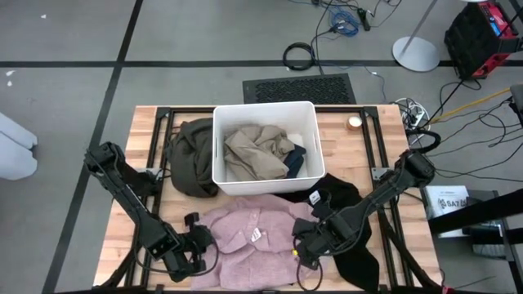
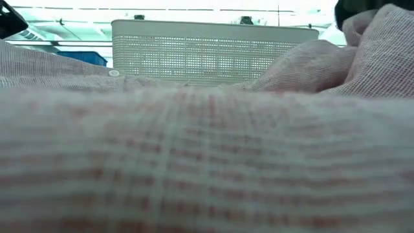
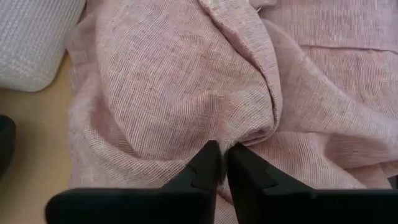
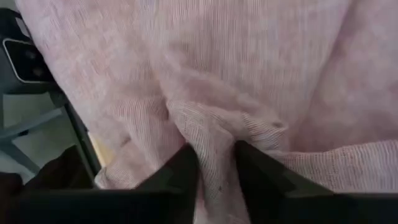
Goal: Sort clothes
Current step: Fold the pink shirt
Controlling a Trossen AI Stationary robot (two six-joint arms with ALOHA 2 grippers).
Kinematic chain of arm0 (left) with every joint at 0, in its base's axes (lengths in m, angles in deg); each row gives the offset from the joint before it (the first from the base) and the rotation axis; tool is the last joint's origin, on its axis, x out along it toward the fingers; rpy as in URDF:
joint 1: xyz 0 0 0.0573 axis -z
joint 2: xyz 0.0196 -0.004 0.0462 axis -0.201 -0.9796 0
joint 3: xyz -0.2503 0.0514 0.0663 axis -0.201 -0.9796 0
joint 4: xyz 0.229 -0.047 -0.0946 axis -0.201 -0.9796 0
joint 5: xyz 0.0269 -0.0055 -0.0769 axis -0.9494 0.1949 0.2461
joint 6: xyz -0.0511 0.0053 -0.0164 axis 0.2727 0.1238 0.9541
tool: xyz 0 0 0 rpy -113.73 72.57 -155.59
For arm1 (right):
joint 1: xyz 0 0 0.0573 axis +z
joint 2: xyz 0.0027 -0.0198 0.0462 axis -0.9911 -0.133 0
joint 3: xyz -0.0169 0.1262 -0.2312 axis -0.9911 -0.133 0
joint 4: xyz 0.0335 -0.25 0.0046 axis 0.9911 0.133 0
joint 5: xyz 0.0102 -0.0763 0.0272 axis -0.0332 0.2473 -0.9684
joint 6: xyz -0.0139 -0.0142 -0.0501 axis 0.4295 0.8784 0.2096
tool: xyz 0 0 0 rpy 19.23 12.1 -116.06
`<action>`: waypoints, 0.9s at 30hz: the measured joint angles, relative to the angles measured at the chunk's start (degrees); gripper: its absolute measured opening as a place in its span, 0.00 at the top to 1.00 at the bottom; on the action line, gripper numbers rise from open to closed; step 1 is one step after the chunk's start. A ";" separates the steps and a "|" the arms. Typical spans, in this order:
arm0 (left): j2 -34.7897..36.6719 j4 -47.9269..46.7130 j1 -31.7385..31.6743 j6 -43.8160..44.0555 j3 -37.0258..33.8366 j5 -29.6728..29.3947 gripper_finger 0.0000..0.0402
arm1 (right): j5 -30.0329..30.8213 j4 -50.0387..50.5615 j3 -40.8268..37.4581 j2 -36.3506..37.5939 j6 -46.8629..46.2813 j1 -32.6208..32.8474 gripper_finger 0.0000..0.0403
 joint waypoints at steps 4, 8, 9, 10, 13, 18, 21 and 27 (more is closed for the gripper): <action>0.00 0.50 0.02 -3.64 0.00 -0.04 0.83 | 2.28 3.79 0.00 0.00 -4.53 2.34 0.58; 0.00 0.81 0.07 -3.44 0.00 0.09 0.75 | 10.31 6.14 0.00 -0.02 -10.72 5.99 0.47; 0.00 0.83 0.07 -2.75 0.00 0.75 0.72 | 11.68 6.57 0.00 -0.02 -12.54 6.87 0.45; 0.00 0.83 0.06 -2.47 0.02 1.89 0.69 | 12.68 6.85 0.00 -0.02 -14.40 7.68 0.44; 0.00 0.31 -0.40 -1.11 0.84 5.60 0.61 | 14.64 7.20 0.00 -0.02 -19.07 9.84 0.41; 1.19 0.29 -0.81 -5.96 4.10 6.02 0.52 | 17.82 7.40 0.00 -0.02 -23.64 12.65 0.40; 3.04 -3.16 -0.72 -6.68 6.68 4.46 0.51 | 19.72 7.07 0.00 -0.02 -25.24 13.81 0.40; 5.93 -15.85 0.18 8.53 8.55 4.49 0.51 | 20.34 5.79 0.00 -0.02 -26.40 14.67 0.40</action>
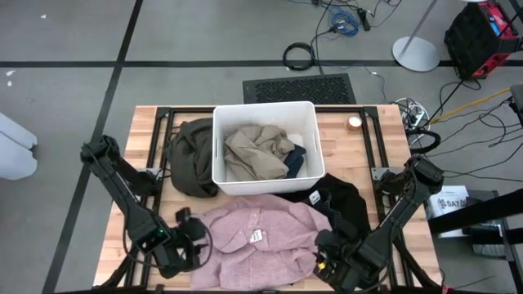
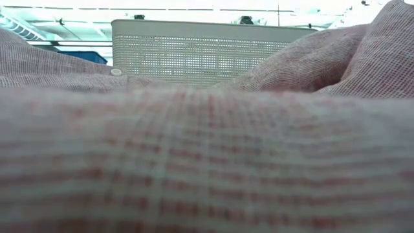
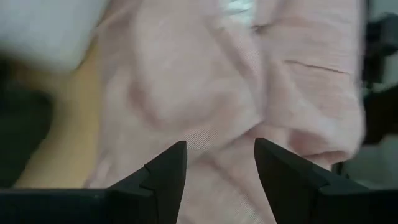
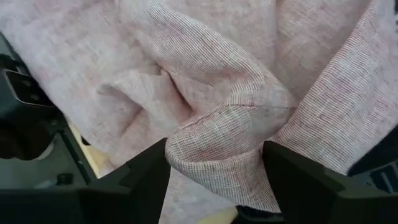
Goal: Sort clothes
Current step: Fold the pink shirt
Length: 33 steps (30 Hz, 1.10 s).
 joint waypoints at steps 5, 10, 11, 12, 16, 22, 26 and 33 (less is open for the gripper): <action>0.04 -10.58 3.08 21.00 -0.90 5.34 0.51 | 1.88 -3.04 0.00 0.00 1.68 -0.07 0.40; 1.55 -9.62 5.88 27.11 -6.63 5.62 0.51 | 3.34 -6.18 0.00 0.00 6.81 -0.51 0.40; 2.44 -8.22 6.14 27.43 -8.08 5.30 0.51 | 3.87 -6.38 0.00 0.00 7.59 -0.55 0.40; 3.58 -7.14 6.43 27.67 -9.76 4.84 0.51 | 4.21 -6.55 0.00 0.00 8.33 -0.73 0.40; 11.49 2.41 6.75 28.16 -19.34 1.64 0.51 | 4.11 -6.88 0.00 0.00 10.77 -1.28 0.40; 25.48 5.35 6.75 35.41 -31.51 -2.53 0.51 | 3.87 -8.64 0.00 0.00 11.95 -1.64 0.40; 30.01 1.90 6.39 35.54 -33.07 -2.99 0.51 | 3.70 -10.22 0.00 0.00 12.06 -1.51 0.40; 28.78 0.81 6.38 34.21 -33.07 1.08 0.51 | 2.34 -10.26 0.00 0.00 12.09 -1.55 0.40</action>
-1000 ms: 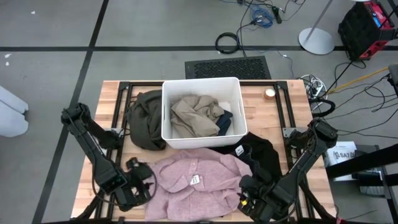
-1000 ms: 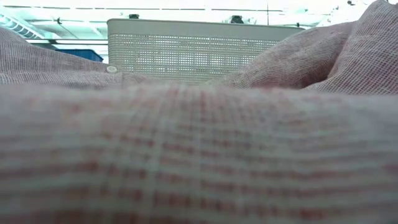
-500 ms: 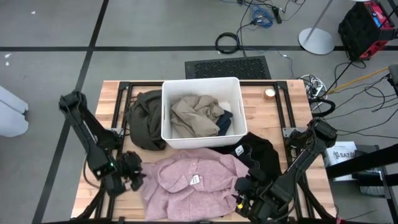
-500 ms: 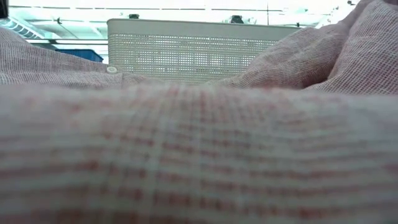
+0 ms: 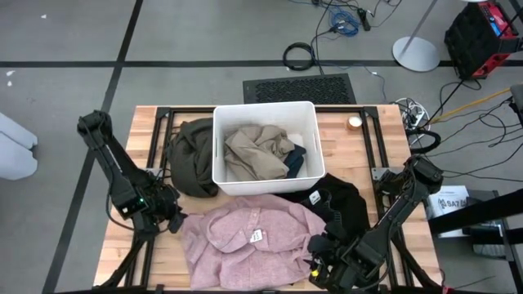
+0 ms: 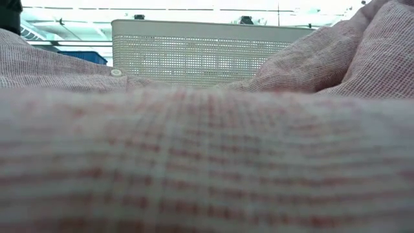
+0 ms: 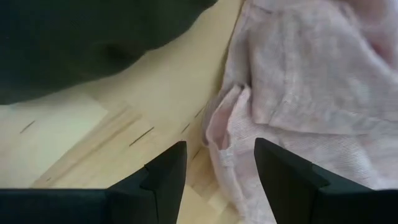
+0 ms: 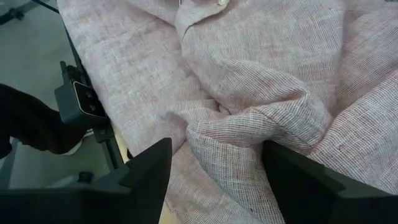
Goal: Sort clothes
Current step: Fold the pink shirt
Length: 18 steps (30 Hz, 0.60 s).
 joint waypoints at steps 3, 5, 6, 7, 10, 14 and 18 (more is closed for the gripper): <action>-1.91 1.78 -0.01 -0.51 -0.16 -0.11 0.51 | 0.00 0.02 0.00 0.00 0.24 0.00 0.40; -2.30 6.34 -0.01 -2.37 -0.75 -1.07 0.51 | -0.02 0.02 0.00 0.00 0.24 0.00 0.40; -2.46 8.38 -0.02 -3.29 -1.12 -1.43 0.51 | -0.03 0.02 0.00 -0.02 0.27 0.00 0.40; -2.66 9.49 -0.02 -3.42 -1.55 -1.54 0.51 | -0.07 0.03 0.00 -0.02 0.46 0.00 0.40; -3.28 8.81 -0.01 -2.29 -3.27 -1.26 0.51 | -0.13 0.07 0.00 -0.02 1.25 0.00 0.40; -4.01 10.35 0.00 -0.33 -6.01 -1.04 0.51 | -0.13 0.06 0.00 -0.02 1.46 -0.04 0.40; -4.16 17.50 0.00 -0.86 -8.55 -0.90 0.51 | -0.13 0.05 0.00 -0.04 1.22 -0.04 0.40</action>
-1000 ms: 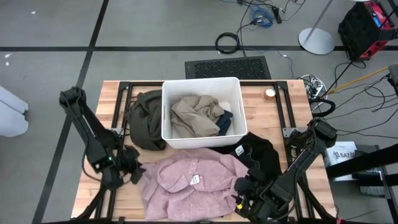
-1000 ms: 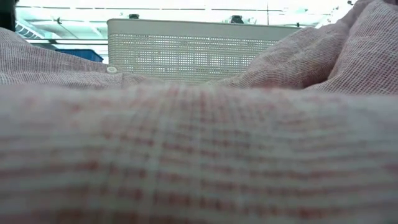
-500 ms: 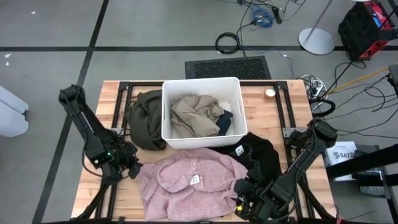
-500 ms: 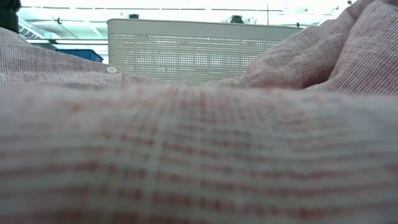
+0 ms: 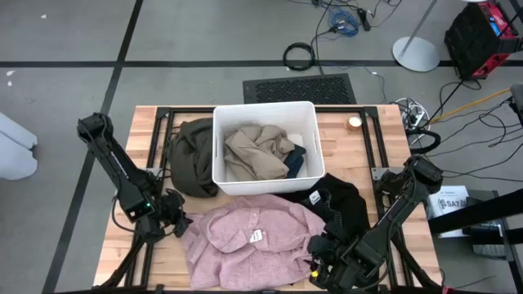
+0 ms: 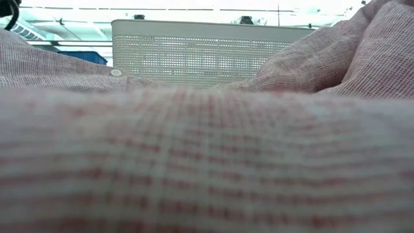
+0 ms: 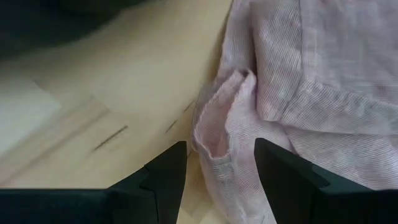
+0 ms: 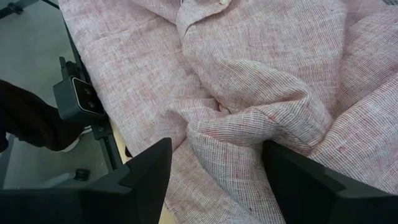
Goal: Sort clothes
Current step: Fold the pink shirt
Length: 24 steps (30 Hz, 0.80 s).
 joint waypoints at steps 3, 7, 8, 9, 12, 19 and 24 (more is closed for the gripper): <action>-0.04 2.05 0.00 -1.40 -0.76 1.22 0.51 | 0.02 0.02 0.00 0.00 -0.03 0.00 0.40; -0.04 4.94 0.00 -4.71 -0.76 1.49 0.61 | 0.02 0.02 0.00 0.00 0.09 -0.17 0.40; -0.04 5.66 0.00 -5.57 -0.76 1.53 0.66 | 0.02 0.04 0.00 0.00 0.11 -0.25 0.40; -0.04 6.53 0.00 -6.62 -0.76 1.55 0.73 | 0.02 0.03 0.00 0.00 0.13 -0.33 0.40; -0.04 9.66 0.00 -8.48 -0.76 1.53 0.94 | 0.02 0.02 0.00 0.00 0.14 -0.37 0.40; 1.68 26.17 -0.21 -16.05 -0.76 -6.20 0.99 | -1.34 -0.02 0.00 0.00 0.20 -0.37 0.40; 3.14 42.95 -2.49 -27.85 -0.76 -15.73 0.99 | -1.27 -0.93 0.00 0.00 0.38 -0.46 0.40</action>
